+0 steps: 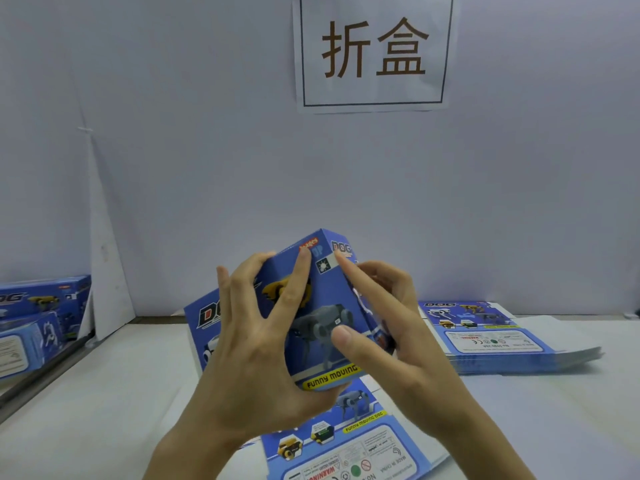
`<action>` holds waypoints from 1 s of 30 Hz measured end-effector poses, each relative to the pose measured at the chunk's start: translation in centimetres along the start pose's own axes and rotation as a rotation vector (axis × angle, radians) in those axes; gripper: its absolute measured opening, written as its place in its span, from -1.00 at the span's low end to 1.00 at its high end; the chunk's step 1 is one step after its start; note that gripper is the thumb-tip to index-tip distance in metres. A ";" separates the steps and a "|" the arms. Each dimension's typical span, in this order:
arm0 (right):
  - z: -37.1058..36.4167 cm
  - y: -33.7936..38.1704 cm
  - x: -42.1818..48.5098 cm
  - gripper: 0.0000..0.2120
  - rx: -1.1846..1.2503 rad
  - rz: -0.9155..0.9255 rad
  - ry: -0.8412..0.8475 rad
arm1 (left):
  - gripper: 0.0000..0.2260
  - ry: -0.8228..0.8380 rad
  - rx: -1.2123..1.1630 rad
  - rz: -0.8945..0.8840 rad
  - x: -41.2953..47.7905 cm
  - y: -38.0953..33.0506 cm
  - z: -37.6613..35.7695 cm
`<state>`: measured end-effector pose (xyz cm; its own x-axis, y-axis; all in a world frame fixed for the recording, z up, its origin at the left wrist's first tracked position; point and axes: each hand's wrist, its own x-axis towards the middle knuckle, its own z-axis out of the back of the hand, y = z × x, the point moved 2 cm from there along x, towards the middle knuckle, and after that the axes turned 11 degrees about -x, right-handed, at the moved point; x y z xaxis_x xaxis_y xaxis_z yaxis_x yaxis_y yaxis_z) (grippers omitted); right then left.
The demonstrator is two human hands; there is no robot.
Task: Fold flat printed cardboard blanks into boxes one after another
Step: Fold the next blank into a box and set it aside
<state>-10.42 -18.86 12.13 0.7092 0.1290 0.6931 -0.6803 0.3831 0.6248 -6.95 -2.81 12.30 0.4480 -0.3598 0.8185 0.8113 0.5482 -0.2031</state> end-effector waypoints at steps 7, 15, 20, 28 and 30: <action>-0.1 -0.1 0.2 -0.49 -0.007 -0.029 -0.076 | 0.00 -0.027 -0.024 -0.035 0.0 -0.3 -0.4; 1.5 -2.0 0.8 -0.14 0.288 -0.394 -0.302 | -0.11 0.045 0.053 -0.025 -0.2 0.6 -1.7; 1.3 -3.1 0.7 -0.23 0.447 -0.340 -0.446 | 0.09 -0.269 -0.808 0.633 -0.6 2.9 -1.5; 3.2 -4.7 0.8 -0.26 -0.019 -0.574 -0.001 | -0.27 -0.144 -1.104 0.639 -0.8 6.3 -2.0; 4.0 -5.0 1.2 -0.60 0.011 -0.572 -0.115 | -0.12 0.018 -0.897 0.528 -1.3 6.6 -2.4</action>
<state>-6.90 -24.33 11.24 0.9400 -0.1964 0.2789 -0.1976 0.3530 0.9145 -1.32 -0.54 8.57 0.8270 -0.2522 0.5025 0.4882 -0.1215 -0.8643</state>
